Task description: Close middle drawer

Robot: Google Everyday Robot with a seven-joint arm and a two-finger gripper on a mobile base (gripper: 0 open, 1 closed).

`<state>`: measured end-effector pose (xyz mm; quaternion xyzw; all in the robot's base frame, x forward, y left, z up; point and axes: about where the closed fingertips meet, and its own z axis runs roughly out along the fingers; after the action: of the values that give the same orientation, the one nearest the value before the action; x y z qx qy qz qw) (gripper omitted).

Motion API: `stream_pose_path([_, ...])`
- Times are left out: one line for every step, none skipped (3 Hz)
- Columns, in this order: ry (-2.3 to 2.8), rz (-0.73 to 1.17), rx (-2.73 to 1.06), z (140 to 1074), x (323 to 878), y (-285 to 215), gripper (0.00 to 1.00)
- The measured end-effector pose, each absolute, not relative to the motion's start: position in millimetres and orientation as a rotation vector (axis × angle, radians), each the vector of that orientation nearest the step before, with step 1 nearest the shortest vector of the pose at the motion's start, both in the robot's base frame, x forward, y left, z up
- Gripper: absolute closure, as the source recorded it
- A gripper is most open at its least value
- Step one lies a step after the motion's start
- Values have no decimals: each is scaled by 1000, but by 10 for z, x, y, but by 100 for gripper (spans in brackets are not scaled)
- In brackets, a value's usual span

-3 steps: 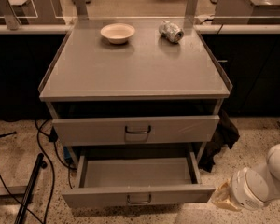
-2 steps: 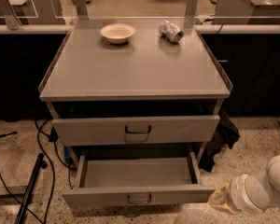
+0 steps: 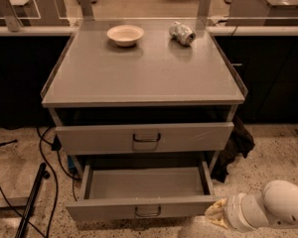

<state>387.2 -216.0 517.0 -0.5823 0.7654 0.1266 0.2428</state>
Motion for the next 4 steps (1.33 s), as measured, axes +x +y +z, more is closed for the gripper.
stream_pose_path([2010,381,-1625,4821,3981,-1951,100])
stream_pose_path([2010,381,-1625,4821,3981,-1951,100])
stream_pose_path([2030,384,-1627,4683,3937,-1983,100])
stream_pose_path([2006,368,-1604,4499,3937,-2011,100])
